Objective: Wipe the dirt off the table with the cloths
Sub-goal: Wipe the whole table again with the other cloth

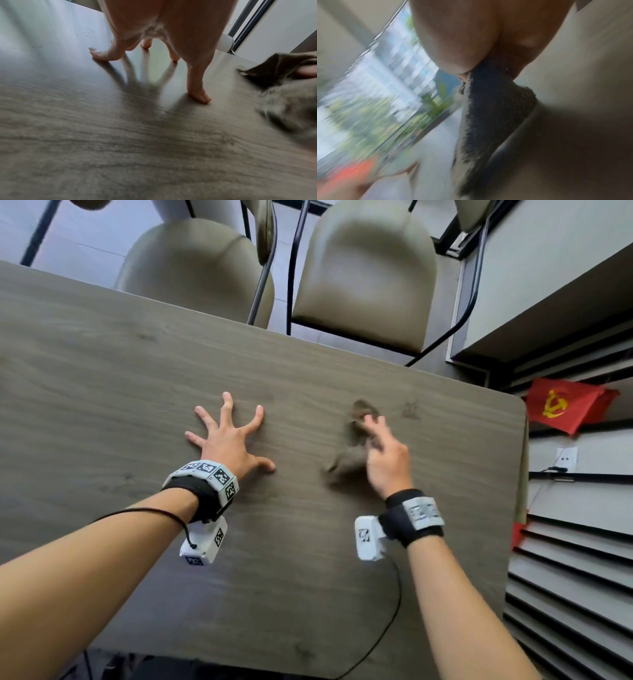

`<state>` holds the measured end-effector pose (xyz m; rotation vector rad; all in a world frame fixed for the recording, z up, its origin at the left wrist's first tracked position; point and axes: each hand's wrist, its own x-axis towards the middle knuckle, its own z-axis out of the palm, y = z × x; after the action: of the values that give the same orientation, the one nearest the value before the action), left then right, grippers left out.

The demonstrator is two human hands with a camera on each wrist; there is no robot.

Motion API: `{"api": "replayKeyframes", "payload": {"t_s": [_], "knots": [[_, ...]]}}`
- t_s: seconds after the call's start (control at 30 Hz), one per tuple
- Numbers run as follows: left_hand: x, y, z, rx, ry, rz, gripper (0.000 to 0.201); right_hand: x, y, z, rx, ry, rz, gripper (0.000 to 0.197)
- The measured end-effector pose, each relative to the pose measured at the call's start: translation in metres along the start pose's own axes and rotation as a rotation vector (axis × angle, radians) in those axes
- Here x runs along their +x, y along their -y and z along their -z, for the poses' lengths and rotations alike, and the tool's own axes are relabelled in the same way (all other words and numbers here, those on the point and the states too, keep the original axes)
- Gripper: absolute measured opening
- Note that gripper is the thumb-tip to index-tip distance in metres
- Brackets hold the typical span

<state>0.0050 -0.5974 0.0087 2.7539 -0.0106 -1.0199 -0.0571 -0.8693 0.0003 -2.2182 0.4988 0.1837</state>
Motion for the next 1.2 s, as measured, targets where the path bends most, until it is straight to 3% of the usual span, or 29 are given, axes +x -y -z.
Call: {"api": "replayKeyframes", "payload": {"t_s": [0.1, 0.17, 0.23, 0.3, 0.47, 0.57, 0.63, 0.7, 0.83, 0.93, 1.07, 1.2], "knots": [[0.001, -0.002, 0.003, -0.021, 0.003, 0.015, 0.116, 0.051, -0.024, 0.064, -0.095, -0.286, -0.232, 0.045], [0.001, -0.003, 0.004, -0.023, 0.008, 0.019, 0.116, 0.083, -0.032, 0.076, -0.168, -0.294, -0.324, 0.048], [0.001, -0.003, 0.003, -0.018, 0.009, 0.024, 0.116, 0.103, -0.025, 0.058, -0.266, -0.206, -0.256, 0.054], [0.001, -0.003, 0.003, -0.011, 0.01, 0.03, 0.117, 0.107, -0.003, 0.021, -0.318, -0.109, -0.081, 0.062], [0.001, -0.004, 0.003, -0.015, 0.003, 0.03, 0.117, 0.048, 0.056, -0.066, -0.237, 0.262, 0.321, 0.076], [0.001, -0.004, 0.003, -0.016, 0.001, 0.033, 0.118, 0.018, 0.057, -0.069, -0.191, 0.51, 0.454, 0.076], [0.001, -0.004, 0.002, -0.008, 0.001, 0.033, 0.118, 0.02, 0.046, -0.047, -0.177, 0.558, 0.429, 0.075], [0.002, -0.003, 0.002, -0.009, -0.003, 0.035, 0.118, 0.039, 0.037, -0.018, -0.189, 0.425, 0.321, 0.073], [0.003, -0.004, 0.001, -0.024, -0.001, 0.029, 0.118, 0.103, 0.02, 0.023, -0.247, 0.012, 0.022, 0.063], [0.002, -0.003, 0.001, -0.024, -0.003, 0.039, 0.119, 0.133, 0.03, 0.002, -0.342, -0.055, -0.096, 0.063], [0.002, -0.003, 0.002, -0.019, 0.002, 0.034, 0.118, 0.113, 0.074, -0.072, -0.41, -0.013, 0.108, 0.075], [0.002, -0.003, 0.003, -0.024, -0.005, 0.034, 0.107, 0.043, 0.092, -0.124, -0.312, 0.123, 0.351, 0.076]]}}
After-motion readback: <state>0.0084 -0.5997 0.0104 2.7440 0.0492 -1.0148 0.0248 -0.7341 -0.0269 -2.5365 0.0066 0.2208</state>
